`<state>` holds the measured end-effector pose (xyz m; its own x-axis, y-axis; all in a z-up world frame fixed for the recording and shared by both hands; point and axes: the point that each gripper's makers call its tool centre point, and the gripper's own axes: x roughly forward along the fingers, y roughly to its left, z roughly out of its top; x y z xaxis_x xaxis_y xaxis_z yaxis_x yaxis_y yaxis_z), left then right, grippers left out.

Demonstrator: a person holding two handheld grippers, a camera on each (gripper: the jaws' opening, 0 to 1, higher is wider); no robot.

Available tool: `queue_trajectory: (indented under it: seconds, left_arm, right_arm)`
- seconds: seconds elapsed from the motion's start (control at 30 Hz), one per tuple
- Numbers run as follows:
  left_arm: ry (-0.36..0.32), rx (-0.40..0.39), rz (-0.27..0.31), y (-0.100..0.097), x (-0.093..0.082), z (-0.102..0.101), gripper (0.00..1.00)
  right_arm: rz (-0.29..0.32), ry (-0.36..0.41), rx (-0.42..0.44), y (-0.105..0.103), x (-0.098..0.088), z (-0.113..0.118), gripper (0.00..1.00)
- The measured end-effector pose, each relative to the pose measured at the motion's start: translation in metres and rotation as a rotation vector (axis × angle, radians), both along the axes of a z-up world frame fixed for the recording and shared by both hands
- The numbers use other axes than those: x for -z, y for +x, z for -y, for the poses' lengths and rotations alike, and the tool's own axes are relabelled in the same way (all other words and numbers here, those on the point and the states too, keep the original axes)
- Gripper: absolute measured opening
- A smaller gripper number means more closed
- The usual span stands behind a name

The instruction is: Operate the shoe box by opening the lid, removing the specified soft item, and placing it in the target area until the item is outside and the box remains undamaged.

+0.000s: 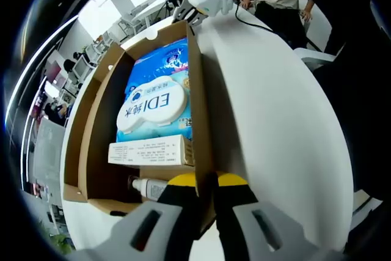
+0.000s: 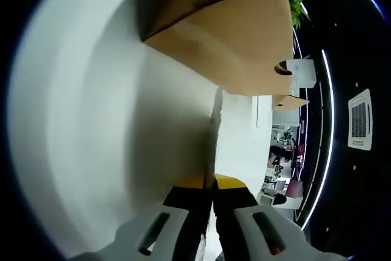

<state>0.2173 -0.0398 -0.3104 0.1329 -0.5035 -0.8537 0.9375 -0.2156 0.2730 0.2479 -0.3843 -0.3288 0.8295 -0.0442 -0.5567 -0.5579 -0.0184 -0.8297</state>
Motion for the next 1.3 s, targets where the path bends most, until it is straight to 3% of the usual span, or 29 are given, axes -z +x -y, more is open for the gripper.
queue_trajectory:
  seconds: [0.8, 1.3]
  left_arm:
    - [-0.003, 0.004, -0.004, 0.000, 0.000, 0.001, 0.07]
    - [-0.002, 0.004, -0.004, -0.001, 0.000, 0.001, 0.07]
  right_arm:
    - [-0.105, 0.046, 0.033, -0.012, 0.006, 0.000, 0.10]
    - [-0.145, 0.034, 0.048, -0.023, 0.005, 0.006, 0.13]
